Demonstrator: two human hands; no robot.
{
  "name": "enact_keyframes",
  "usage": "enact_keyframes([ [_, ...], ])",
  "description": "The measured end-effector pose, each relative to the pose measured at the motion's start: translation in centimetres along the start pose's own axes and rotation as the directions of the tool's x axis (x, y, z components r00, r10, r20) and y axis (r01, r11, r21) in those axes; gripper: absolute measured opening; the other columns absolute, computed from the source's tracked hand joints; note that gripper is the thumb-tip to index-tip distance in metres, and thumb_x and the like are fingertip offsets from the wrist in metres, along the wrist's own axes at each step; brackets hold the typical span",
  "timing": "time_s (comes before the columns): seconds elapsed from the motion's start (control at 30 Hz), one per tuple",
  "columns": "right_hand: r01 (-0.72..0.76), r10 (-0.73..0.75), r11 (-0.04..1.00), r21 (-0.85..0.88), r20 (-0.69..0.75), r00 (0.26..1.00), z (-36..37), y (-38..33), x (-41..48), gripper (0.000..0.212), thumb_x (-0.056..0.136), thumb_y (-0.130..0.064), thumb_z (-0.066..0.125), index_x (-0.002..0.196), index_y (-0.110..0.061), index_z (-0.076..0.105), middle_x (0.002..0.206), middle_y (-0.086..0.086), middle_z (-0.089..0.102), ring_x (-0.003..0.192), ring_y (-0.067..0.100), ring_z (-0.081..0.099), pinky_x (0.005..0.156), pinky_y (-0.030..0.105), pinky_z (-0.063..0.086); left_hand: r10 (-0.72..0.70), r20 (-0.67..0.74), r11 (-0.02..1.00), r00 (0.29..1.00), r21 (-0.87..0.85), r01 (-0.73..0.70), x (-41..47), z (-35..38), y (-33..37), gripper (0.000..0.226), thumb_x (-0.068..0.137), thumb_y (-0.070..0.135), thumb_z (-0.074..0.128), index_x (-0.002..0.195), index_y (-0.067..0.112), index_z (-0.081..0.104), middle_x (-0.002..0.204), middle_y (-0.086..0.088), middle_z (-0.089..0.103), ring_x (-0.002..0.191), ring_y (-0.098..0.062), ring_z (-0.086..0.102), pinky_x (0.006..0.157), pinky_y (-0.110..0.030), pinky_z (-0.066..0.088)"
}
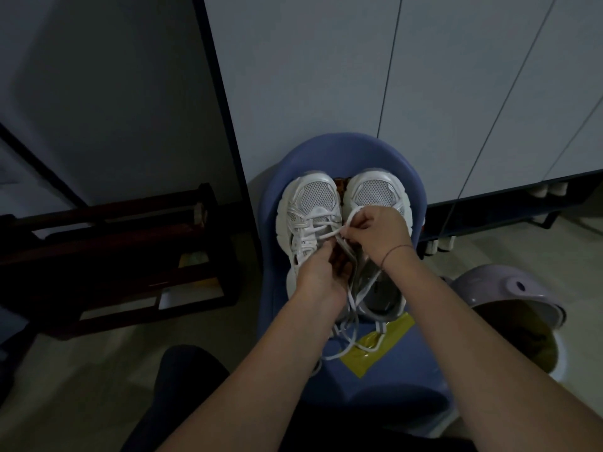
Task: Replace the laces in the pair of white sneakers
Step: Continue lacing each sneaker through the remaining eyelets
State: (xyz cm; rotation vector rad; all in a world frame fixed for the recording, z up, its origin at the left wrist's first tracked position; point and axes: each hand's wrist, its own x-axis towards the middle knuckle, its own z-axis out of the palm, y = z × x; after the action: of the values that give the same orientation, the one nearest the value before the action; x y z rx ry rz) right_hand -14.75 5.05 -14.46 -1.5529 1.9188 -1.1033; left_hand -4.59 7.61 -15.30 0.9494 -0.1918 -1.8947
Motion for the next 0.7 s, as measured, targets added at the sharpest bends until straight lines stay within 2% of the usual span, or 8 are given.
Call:
enact_keyframes([
  [0.1, 0.051, -0.043, 0.991, -0.123, 0.064, 0.997, -0.1, -0.1, -0.1, 0.012, 0.079, -0.019, 0.074, 0.071, -0.012, 0.068, 0.074, 0.004, 0.066, 0.073, 0.017, 0.059, 0.069, 0.024, 0.043, -0.009, 0.02, 1.0, 1.0, 0.004, 0.009, 0.4, -0.2, -0.1, 0.022, 0.103, 0.013, 0.046, 0.098, 0.003, 0.065, 0.087, -0.011, 0.066, 0.077, -0.019, 0.063, 0.054, -0.022, 0.056],
  [0.2, 0.067, -0.052, 0.982, -0.175, 0.094, 0.994, -0.1, -0.1, 0.1, 0.016, 0.083, -0.022, 0.07, 0.076, -0.008, 0.07, 0.078, 0.006, 0.067, 0.074, 0.019, 0.058, 0.068, 0.025, 0.041, -0.015, 0.029, 1.0, 0.999, 0.017, 0.015, 0.7, -0.3, -0.1, 0.021, 0.102, 0.011, 0.048, 0.093, 0.003, 0.066, 0.084, -0.012, 0.068, 0.074, -0.02, 0.064, 0.056, -0.024, 0.057],
  [0.27, 0.046, -0.033, 0.988, -0.15, 0.085, 0.996, -0.2, 0.0, 0.3, 0.018, 0.085, -0.022, 0.067, 0.073, -0.009, 0.068, 0.076, 0.008, 0.068, 0.072, 0.021, 0.061, 0.07, 0.028, 0.046, -0.015, 0.026, 0.999, 1.0, 0.03, 0.014, 1.0, -0.2, -0.2, 0.022, 0.102, 0.011, 0.048, 0.092, 0.004, 0.066, 0.085, -0.012, 0.067, 0.076, -0.02, 0.064, 0.065, -0.027, 0.057],
  [0.33, 0.003, 0.0, 0.999, -0.04, 0.074, 0.997, -0.4, 0.1, 0.3, 0.022, 0.087, -0.017, 0.065, 0.065, -0.017, 0.064, 0.067, 0.004, 0.067, 0.064, 0.017, 0.061, 0.071, 0.03, 0.048, -0.012, 0.022, 1.0, 1.0, 0.028, 0.011, 1.3, -0.2, -0.3, 0.023, 0.102, 0.011, 0.046, 0.093, 0.004, 0.066, 0.087, -0.011, 0.067, 0.077, -0.02, 0.063, 0.073, -0.027, 0.054],
  [0.4, 0.016, -0.012, 0.999, -0.043, 0.076, 0.997, -0.3, 0.3, 0.3, 0.021, 0.085, -0.015, 0.067, 0.065, -0.018, 0.063, 0.066, 0.0, 0.065, 0.065, 0.014, 0.06, 0.073, 0.028, 0.048, -0.015, 0.013, 1.0, 1.0, 0.024, 0.014, 1.5, -0.3, -0.3, 0.023, 0.103, 0.011, 0.045, 0.093, 0.004, 0.065, 0.085, -0.011, 0.067, 0.076, -0.019, 0.063, 0.071, -0.027, 0.054],
  [0.5, 0.08, -0.064, 0.986, -0.149, 0.109, 0.992, -0.3, 0.2, 0.2, 0.009, 0.083, -0.018, 0.069, 0.074, -0.015, 0.07, 0.078, 0.001, 0.066, 0.077, 0.014, 0.058, 0.076, 0.023, 0.043, -0.038, 0.019, 0.999, 0.999, 0.03, 0.038, 1.6, -0.5, -0.3, 0.024, 0.103, 0.012, 0.044, 0.094, 0.003, 0.065, 0.083, -0.012, 0.067, 0.075, -0.02, 0.064, 0.065, -0.028, 0.056],
  [0.57, 0.099, -0.078, 0.984, -0.148, 0.141, 0.987, -0.5, 0.1, 0.2, 0.01, 0.083, -0.02, 0.069, 0.074, -0.014, 0.069, 0.077, 0.001, 0.065, 0.076, 0.014, 0.057, 0.075, 0.025, 0.044, -0.043, 0.018, 0.998, 0.999, 0.037, 0.042, 1.6, -0.5, -0.3, 0.024, 0.102, 0.011, 0.047, 0.09, 0.003, 0.065, 0.076, -0.01, 0.069, 0.071, -0.018, 0.063, 0.058, -0.025, 0.057],
  [0.7, 0.092, -0.06, 0.988, -0.125, 0.243, 0.968, -1.2, -0.1, -0.1, 0.019, 0.075, -0.029, 0.077, 0.074, -0.011, 0.071, 0.076, 0.002, 0.069, 0.073, 0.016, 0.062, 0.071, 0.028, 0.048, -0.024, 0.024, 0.996, 0.999, 0.089, 0.022, 1.8, -0.6, -0.3, 0.02, 0.1, 0.01, 0.051, 0.089, 0.006, 0.067, 0.073, -0.008, 0.069, 0.063, -0.014, 0.064, 0.056, -0.022, 0.057],
])
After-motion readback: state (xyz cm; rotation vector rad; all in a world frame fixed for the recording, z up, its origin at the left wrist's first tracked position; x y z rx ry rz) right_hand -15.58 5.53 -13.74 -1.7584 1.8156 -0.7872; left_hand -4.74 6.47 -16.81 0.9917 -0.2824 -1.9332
